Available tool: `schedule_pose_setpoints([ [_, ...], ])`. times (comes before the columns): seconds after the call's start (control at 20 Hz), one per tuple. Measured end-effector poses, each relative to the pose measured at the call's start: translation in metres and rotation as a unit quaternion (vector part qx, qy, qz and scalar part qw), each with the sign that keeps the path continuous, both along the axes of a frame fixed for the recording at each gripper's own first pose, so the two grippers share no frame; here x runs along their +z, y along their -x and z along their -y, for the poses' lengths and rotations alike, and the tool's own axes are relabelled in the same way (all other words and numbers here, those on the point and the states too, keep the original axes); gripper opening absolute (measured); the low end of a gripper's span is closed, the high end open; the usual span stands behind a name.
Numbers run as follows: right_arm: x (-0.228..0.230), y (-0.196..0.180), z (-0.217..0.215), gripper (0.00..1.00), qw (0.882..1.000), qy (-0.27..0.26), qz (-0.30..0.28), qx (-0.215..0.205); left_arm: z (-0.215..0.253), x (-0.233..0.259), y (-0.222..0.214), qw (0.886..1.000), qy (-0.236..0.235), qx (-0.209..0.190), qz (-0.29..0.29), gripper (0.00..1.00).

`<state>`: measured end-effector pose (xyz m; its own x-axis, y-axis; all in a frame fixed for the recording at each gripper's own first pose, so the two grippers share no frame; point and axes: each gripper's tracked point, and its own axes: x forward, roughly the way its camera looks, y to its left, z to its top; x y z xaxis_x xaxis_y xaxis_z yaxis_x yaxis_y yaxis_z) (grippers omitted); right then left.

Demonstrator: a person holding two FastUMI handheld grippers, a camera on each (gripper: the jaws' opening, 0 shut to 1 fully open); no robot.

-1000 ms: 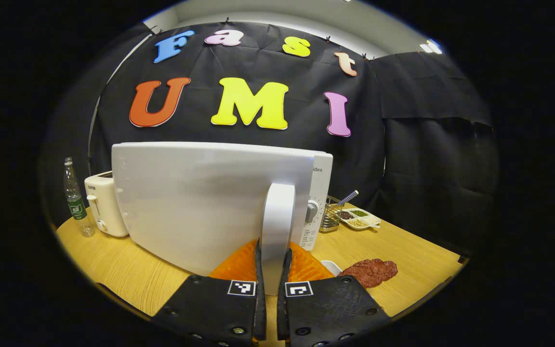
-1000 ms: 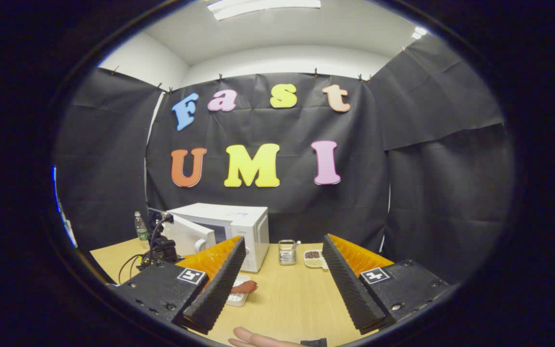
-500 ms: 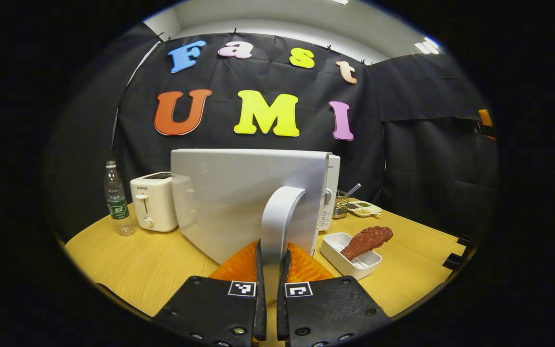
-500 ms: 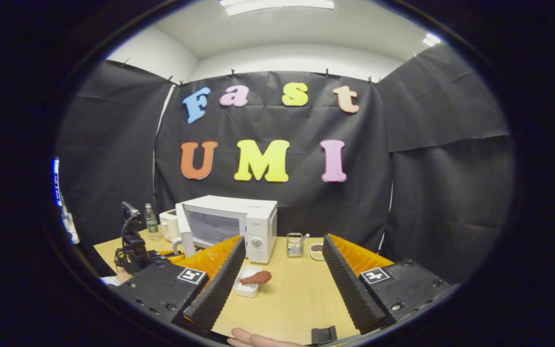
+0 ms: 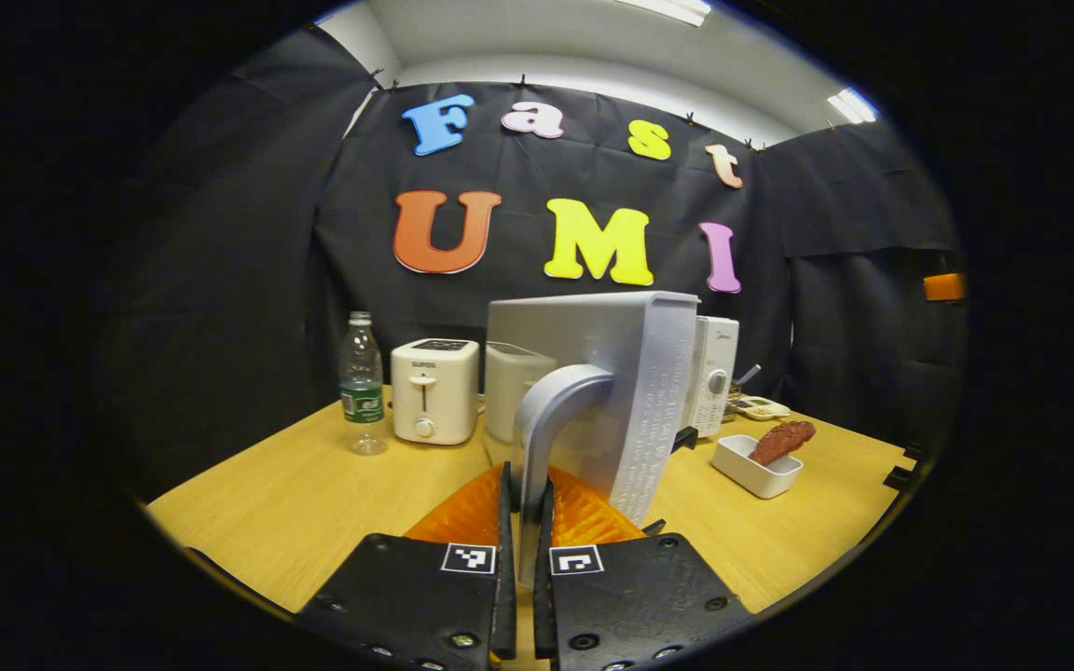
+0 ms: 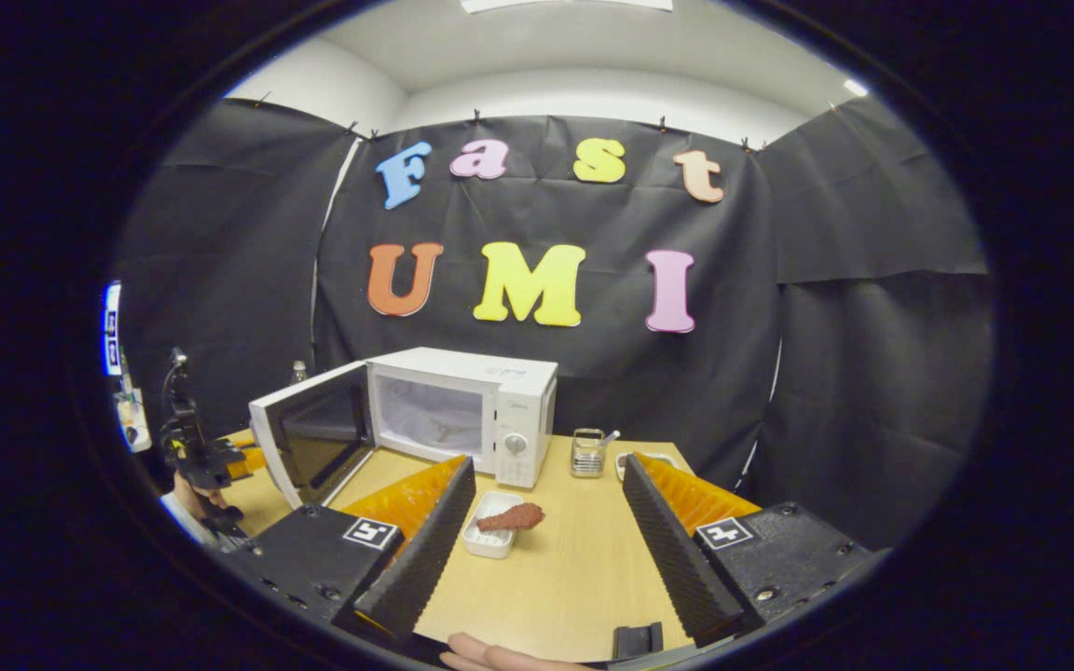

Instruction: Open the microwave oven with the left hand, put the food in, and close the microwave oven.

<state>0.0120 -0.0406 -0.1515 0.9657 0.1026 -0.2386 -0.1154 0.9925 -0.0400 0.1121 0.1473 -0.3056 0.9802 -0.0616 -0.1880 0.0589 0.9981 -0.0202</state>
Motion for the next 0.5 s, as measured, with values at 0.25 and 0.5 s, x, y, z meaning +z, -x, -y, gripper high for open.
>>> schedule_pose_setpoints([
  [0.25, -0.024, -0.006, -0.016, 1.00, 0.999, -0.012, -0.029, 0.013, -0.029, 0.002, 0.000, 0.999, 0.008, -0.036, -0.015, 0.14],
  [0.5, -0.035, -0.013, -0.022, 0.94, 0.999, -0.013, -0.041, 0.023, -0.049, 0.003, 0.003, 0.999, 0.023, -0.026, -0.016, 0.98],
])
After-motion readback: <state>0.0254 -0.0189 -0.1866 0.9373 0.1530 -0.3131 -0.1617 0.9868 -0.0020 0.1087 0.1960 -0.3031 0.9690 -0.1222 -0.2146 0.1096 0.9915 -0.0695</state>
